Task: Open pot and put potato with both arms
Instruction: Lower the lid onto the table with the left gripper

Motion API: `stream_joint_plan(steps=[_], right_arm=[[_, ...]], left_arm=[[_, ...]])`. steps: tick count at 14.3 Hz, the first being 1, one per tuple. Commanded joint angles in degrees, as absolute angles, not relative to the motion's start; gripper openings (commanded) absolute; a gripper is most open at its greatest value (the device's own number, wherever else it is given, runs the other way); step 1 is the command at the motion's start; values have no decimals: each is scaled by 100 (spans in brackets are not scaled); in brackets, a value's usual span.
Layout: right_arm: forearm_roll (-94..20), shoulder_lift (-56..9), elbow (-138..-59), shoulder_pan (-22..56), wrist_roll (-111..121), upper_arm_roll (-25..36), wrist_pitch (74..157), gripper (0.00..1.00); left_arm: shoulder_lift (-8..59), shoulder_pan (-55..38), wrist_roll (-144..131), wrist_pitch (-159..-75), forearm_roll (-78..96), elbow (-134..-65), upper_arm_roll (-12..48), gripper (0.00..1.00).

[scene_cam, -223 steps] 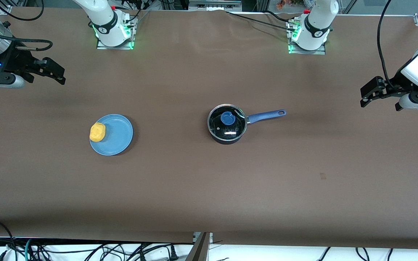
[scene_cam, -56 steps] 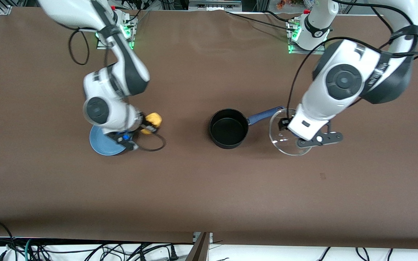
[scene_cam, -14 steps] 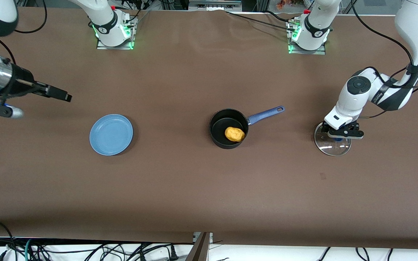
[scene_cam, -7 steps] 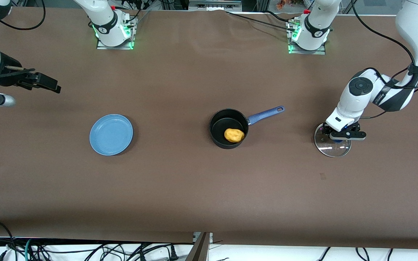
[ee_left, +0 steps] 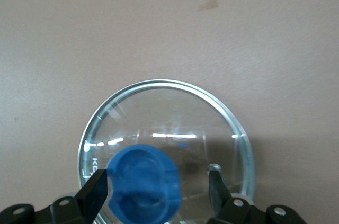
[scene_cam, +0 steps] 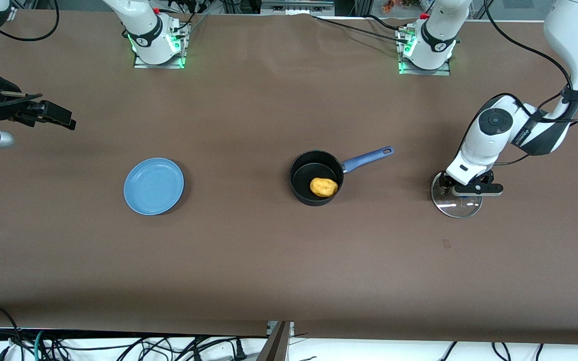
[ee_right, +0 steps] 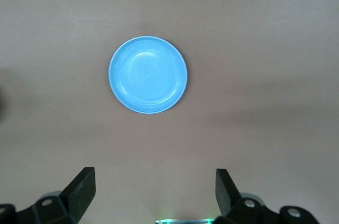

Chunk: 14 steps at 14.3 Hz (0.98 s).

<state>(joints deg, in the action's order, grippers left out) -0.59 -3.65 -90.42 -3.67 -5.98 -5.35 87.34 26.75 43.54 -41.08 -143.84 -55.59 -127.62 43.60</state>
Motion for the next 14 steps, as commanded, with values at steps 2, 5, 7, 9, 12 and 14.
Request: stream_joint_plan(steps=[2,5,7,9,12,14], right_arm=[[132,-536,-8666,-369,-484,-589,8754,100],[141,-554,-8666,-352,-519,-589,8763,100],[114,-562,-8552,-352,-510,-589,8771,100],[88,-554,-8552,-352,-527,-589,8719,100],[53,-554,-8543,-352,-536,-598,8719,100],[27,-554,-8543,-343,-545,-606,8736,100]], left_arm=[[2584,4648,-3158,-13064,-4160,-11991,5297,85],[2593,4746,-2586,-12236,-3387,-11252,5607,86],[2549,4764,-2234,-11937,-3042,-10970,5669,86],[2435,4930,-2188,-11603,-2901,-10698,5957,86],[2443,5421,-1927,-10866,-2681,-10109,6651,86],[2443,5764,-1549,-10295,-2427,-9662,7003,86]])
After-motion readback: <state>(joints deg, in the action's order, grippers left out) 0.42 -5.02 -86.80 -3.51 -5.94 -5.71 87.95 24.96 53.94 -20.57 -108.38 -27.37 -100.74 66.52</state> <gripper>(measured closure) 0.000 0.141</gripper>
